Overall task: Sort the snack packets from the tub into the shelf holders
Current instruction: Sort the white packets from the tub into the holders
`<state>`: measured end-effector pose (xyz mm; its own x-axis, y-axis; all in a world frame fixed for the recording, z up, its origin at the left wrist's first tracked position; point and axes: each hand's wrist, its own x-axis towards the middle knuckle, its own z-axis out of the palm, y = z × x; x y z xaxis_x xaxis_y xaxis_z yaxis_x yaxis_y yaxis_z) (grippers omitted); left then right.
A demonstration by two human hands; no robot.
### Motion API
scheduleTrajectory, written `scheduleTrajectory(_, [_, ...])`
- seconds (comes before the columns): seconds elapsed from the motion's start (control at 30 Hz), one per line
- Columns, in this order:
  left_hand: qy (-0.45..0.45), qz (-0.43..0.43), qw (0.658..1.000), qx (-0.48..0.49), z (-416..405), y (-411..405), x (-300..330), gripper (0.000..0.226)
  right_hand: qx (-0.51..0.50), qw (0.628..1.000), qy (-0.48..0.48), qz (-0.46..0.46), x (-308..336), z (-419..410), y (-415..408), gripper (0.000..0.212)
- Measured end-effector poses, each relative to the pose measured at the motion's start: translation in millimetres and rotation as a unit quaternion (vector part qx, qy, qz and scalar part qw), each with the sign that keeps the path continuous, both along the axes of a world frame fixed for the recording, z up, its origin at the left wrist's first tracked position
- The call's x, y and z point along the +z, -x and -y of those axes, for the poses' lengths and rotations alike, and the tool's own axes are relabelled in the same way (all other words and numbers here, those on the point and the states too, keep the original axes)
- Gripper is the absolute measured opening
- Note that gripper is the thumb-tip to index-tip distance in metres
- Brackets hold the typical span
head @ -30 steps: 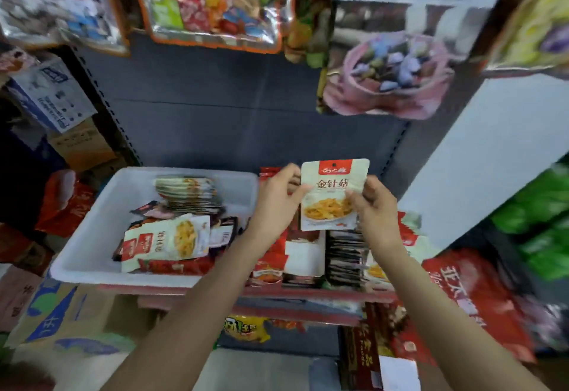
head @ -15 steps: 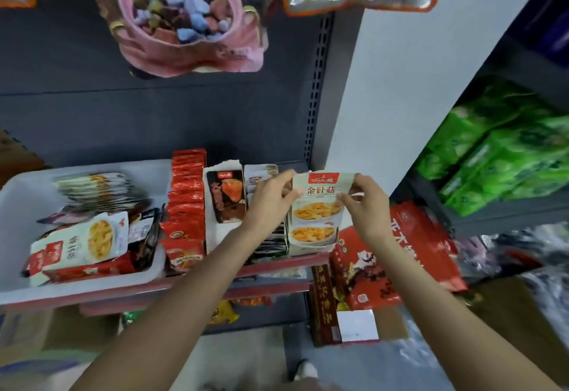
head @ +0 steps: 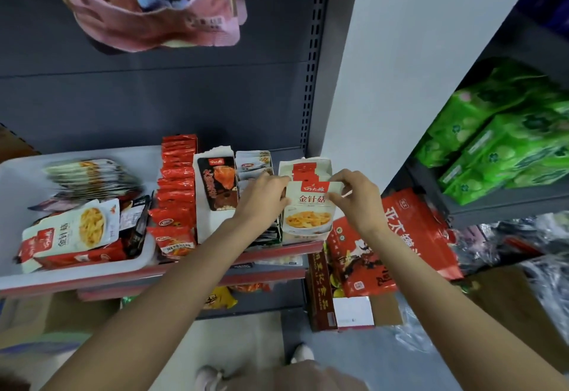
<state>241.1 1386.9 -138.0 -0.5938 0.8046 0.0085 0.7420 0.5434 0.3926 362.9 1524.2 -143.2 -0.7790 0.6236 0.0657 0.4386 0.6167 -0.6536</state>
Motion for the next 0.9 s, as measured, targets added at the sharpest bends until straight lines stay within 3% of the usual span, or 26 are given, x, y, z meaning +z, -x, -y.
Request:
scheduleTrajectory(0.07, [-0.038,-0.019,0.999,-0.005,-0.4,-2.8,-1.0,0.032,0.021,1.000,-0.016,-0.014,1.1,0.4,0.9,0.009])
scheduleTrajectory(0.13, [-0.086,-0.038,0.995,-0.014,-0.6,-4.5,-0.4,0.026,0.042,0.998,-0.044,0.033,1.1,-0.5,3.5,0.011])
scheduleTrajectory(0.23, [-0.045,-0.076,0.995,-0.042,-2.1,-1.7,-2.1,0.021,0.053,0.991,-0.079,0.095,3.7,0.2,11.1,0.012])
scheduleTrajectory(0.37, [0.004,-0.106,0.994,-0.025,-5.4,9.0,3.9,0.024,0.046,0.986,-0.118,0.110,12.4,11.0,22.4,0.019])
scheduleTrajectory(0.5, [-0.019,-0.054,0.998,-0.030,-0.8,14.1,9.6,0.033,0.019,0.989,-0.129,0.069,16.0,25.5,31.3,0.021])
scheduleTrajectory(0.77, [-0.201,0.052,0.968,0.140,89.2,71.8,19.6,0.016,0.105,0.993,-0.046,-0.004,27.8,93.8,101.3,0.026])
scheduleTrajectory(0.9, [-0.209,0.077,0.940,0.259,169.1,109.4,21.0,0.016,0.193,0.981,-0.026,-0.003,20.9,163.0,153.5,0.028])
